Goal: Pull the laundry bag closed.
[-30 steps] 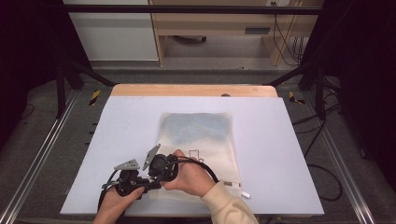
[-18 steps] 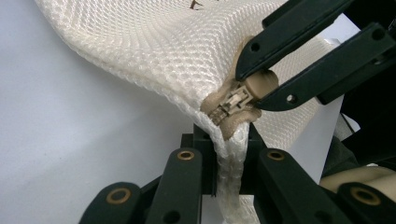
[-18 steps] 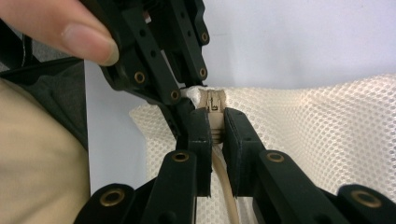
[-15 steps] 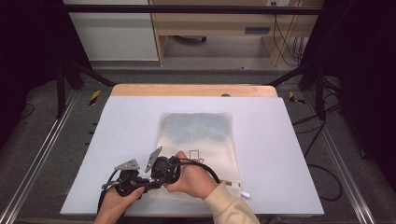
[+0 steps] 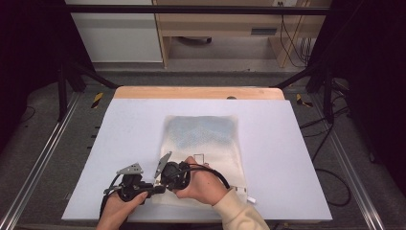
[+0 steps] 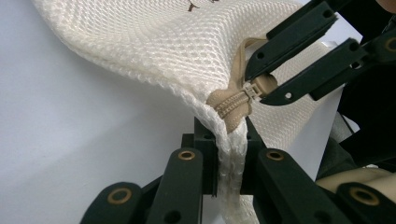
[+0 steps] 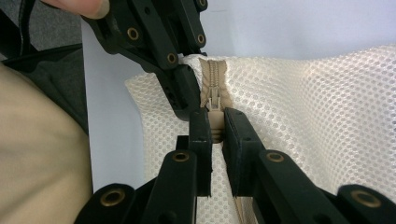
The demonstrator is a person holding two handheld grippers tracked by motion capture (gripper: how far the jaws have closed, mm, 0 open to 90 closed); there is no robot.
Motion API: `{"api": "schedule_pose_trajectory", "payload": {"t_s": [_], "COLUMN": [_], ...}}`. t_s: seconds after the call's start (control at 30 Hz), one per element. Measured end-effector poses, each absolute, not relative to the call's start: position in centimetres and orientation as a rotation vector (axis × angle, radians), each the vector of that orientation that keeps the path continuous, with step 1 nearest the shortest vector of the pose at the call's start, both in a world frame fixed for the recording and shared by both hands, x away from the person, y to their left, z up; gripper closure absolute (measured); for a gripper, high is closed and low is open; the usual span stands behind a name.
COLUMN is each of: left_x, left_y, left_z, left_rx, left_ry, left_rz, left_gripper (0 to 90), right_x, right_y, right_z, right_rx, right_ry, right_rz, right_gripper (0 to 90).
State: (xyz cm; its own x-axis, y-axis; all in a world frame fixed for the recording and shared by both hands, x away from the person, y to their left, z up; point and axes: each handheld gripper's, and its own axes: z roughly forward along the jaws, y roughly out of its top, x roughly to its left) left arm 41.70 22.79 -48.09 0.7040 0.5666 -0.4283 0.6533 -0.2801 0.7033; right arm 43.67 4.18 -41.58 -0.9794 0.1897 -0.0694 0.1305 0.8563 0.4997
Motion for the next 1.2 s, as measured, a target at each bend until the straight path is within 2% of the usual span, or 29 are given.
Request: {"api": "schedule_pose_trajectory", "payload": {"t_s": [0.37, 0.87, 1.2], "left_x": [41.7, 41.9, 41.8], "left_y": [22.7, 23.6, 23.4], "left_z": [-48.0, -47.5, -47.7], "left_rx": [2.018, 1.971, 1.989], "left_ry": [0.954, 0.968, 0.952], "left_rz": [-0.062, -0.07, -0.08], "left_gripper": [83.2, 83.1, 83.0], "right_x": [43.4, 43.6, 44.1], "right_y": [4.4, 4.2, 2.9], "right_z": [-40.9, -42.4, -42.7], "right_rx": [0.243, 0.267, 0.304], "right_ry": [2.89, 2.887, 2.905], "right_rz": [0.819, 0.655, 0.694], "right_gripper": [82.2, 82.3, 82.2]}}
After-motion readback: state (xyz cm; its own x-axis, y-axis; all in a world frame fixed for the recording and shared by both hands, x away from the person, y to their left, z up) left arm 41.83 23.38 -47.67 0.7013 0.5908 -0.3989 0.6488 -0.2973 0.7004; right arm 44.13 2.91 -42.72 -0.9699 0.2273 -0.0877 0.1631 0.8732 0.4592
